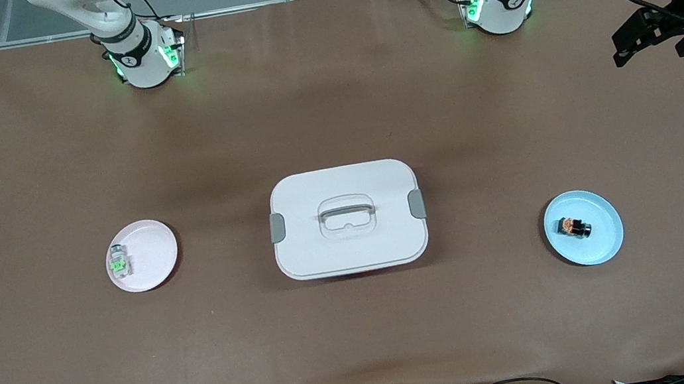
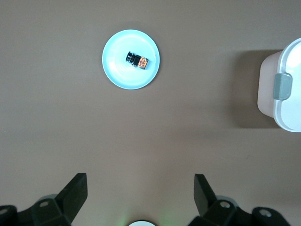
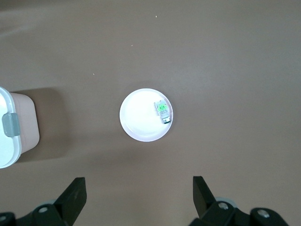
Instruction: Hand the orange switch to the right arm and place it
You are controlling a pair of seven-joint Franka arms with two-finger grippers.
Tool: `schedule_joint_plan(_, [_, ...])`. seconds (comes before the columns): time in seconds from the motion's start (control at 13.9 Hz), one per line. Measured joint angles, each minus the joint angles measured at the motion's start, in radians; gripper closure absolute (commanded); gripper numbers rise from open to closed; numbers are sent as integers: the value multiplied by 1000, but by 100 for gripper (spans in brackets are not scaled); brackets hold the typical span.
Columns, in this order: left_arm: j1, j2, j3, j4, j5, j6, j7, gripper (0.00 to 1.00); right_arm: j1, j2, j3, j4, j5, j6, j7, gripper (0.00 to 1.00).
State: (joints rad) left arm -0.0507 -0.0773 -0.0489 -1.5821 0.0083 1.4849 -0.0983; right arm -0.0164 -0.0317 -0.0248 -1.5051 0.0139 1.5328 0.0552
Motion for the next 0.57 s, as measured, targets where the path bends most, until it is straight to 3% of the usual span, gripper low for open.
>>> schedule_joint_plan(0.57, [5,9,3,0,0,-1,0,0,0,0,0,0,0,0,0,0])
